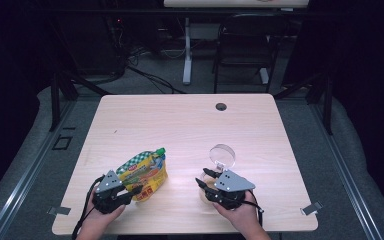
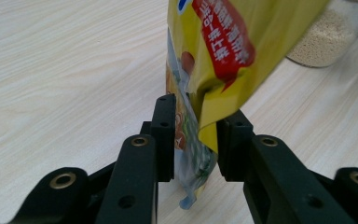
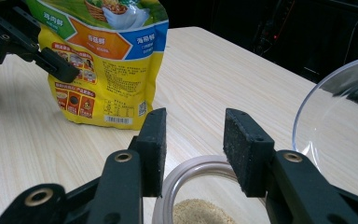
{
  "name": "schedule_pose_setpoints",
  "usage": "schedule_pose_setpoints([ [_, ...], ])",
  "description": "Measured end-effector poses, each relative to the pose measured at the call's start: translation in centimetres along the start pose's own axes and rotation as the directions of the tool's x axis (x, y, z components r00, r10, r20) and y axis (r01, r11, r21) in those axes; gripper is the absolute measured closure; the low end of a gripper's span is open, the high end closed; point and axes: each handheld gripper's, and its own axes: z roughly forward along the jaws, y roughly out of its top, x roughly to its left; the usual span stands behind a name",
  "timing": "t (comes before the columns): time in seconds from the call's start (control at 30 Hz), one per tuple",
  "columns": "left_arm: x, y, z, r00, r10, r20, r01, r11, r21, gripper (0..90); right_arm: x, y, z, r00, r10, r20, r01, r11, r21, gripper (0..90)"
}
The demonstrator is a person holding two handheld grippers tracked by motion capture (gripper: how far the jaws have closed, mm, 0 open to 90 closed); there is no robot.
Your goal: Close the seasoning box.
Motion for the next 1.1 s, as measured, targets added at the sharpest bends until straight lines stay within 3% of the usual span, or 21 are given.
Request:
schedule_pose_setpoints([
  [0.33, -0.4, -0.3, -0.5, 1.0, -0.002, -0.009, 0.002, 0.9997, -0.023, 61.0, -0.1, 0.0, 0.0, 1.0, 0.005, -0.002, -0.005, 1.0, -0.001, 59.3],
  [0.5, -0.4, -0.5, -1.0, 0.9996, -0.025, -0.012, 0.024, 0.9986, -0.048, 57.1, -0.1, -0.1, -0.1, 0.9999, 0.01, -0.007, -0.01, 0.9999, -0.002, 58.5],
  [0.87, -0.2, -1.1, -1.8, 0.9984, -0.05, -0.028, 0.048, 0.9973, -0.055, 45.3, -0.1, -0.1, -0.1, 0.9994, 0.027, -0.022, -0.027, 0.9996, 0.004, 55.2],
  [1.1, -0.1, -1.7, -2.4, 0.9979, -0.063, -0.011, 0.063, 0.9973, -0.039, 41.7, -0.4, -0.1, -0.3, 0.9985, 0.049, -0.025, -0.049, 0.9988, 0.01, 52.0],
])
